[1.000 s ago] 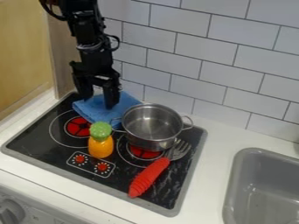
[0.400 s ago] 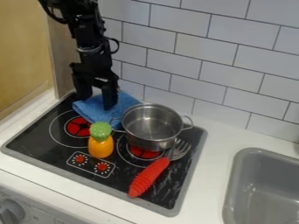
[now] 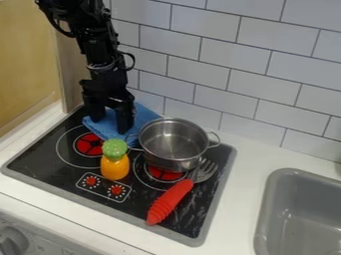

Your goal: Push the blue cloth to the upper right of the burner

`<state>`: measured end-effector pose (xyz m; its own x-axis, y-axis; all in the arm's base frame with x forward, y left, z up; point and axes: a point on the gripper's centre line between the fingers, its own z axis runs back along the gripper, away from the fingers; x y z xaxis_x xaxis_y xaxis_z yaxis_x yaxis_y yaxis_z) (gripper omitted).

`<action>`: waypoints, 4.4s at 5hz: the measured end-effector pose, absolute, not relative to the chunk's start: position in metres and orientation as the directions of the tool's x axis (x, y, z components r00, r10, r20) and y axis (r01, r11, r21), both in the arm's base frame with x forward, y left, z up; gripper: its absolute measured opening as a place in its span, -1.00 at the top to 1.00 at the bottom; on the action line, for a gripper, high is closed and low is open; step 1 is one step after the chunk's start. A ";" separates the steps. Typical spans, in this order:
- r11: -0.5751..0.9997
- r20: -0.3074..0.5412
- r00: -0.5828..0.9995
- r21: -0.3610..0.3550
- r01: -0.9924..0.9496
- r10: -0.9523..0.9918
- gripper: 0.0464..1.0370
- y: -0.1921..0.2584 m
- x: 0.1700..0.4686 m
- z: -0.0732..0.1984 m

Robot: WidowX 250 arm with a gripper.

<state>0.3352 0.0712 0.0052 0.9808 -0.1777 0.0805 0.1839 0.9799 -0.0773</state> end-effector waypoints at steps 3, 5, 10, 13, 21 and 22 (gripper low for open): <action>0.983 0.056 0.983 -0.054 0.178 -0.175 -0.92 0.086 0.321 0.001; 0.989 0.055 0.989 -0.047 0.143 -0.140 -0.92 0.104 0.306 0.001; 0.991 0.055 0.992 -0.069 0.118 -0.114 -0.92 0.121 0.247 0.004; 0.984 0.058 0.988 -0.097 0.149 -0.144 -0.92 0.117 0.223 0.012; 0.985 0.163 0.978 -0.092 0.143 -0.127 -0.92 0.121 0.228 0.048; 0.985 0.161 0.979 -0.094 0.143 -0.127 -0.92 0.120 0.227 0.047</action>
<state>0.2271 0.1202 0.0473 0.9788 -0.1268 0.1609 0.1432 0.9852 -0.0944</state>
